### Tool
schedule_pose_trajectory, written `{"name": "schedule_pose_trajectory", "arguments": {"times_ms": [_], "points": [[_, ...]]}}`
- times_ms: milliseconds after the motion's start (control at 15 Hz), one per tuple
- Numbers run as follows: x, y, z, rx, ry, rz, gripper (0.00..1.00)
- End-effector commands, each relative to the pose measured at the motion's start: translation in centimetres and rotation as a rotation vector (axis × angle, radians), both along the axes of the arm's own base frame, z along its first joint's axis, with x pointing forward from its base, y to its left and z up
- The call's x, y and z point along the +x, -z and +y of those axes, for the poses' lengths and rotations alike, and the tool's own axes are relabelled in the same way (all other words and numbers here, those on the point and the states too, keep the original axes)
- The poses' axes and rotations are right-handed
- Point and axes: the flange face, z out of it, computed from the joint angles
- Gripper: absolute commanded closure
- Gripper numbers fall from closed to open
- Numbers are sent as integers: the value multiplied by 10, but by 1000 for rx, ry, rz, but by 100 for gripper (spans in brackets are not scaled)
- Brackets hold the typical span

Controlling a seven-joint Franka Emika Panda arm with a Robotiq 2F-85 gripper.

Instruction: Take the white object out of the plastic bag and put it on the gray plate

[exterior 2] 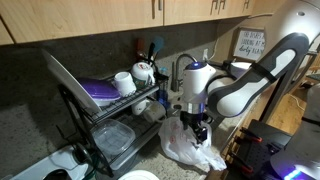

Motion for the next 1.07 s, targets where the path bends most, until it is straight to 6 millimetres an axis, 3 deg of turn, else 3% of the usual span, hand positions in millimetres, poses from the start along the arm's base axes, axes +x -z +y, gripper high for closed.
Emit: {"name": "schedule_pose_trajectory", "arguments": {"times_ms": [0,467,533,600,733,1000], "points": [[-2,0,4,28,-75,27,0],[-29,3,-15,104,-188,138,0],[-31,6,-18,101,-187,146,4],[-32,11,-21,99,-186,146,22],[-32,22,-24,86,-176,156,12],[-26,50,-21,80,-161,208,31]]}}
